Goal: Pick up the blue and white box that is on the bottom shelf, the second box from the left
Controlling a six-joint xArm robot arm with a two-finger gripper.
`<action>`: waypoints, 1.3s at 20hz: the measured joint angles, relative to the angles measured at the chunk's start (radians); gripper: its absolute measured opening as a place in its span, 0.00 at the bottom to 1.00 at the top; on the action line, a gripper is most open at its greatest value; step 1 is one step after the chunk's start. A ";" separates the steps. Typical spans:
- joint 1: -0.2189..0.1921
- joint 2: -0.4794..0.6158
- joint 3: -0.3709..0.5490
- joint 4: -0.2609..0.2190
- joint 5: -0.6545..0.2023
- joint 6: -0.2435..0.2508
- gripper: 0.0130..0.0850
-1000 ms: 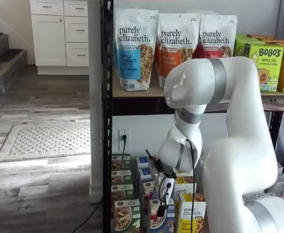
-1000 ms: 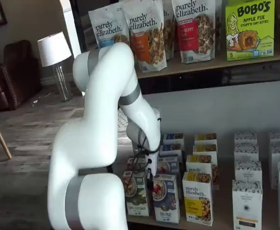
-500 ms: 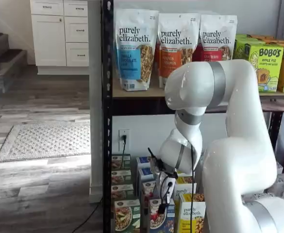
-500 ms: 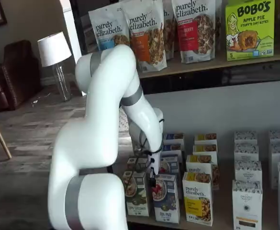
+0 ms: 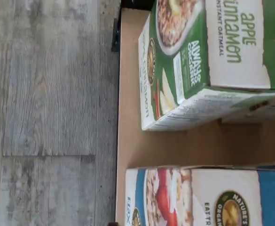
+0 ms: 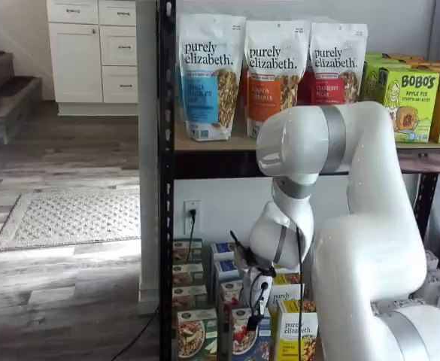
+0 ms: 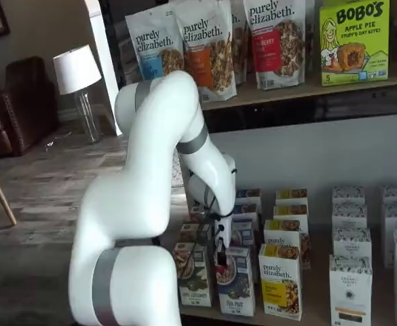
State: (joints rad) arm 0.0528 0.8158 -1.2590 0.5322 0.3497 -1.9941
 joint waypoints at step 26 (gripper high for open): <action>-0.018 0.173 -0.233 -0.333 0.128 0.290 1.00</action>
State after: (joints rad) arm 0.0349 0.9891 -1.4920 0.1992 0.4781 -1.7042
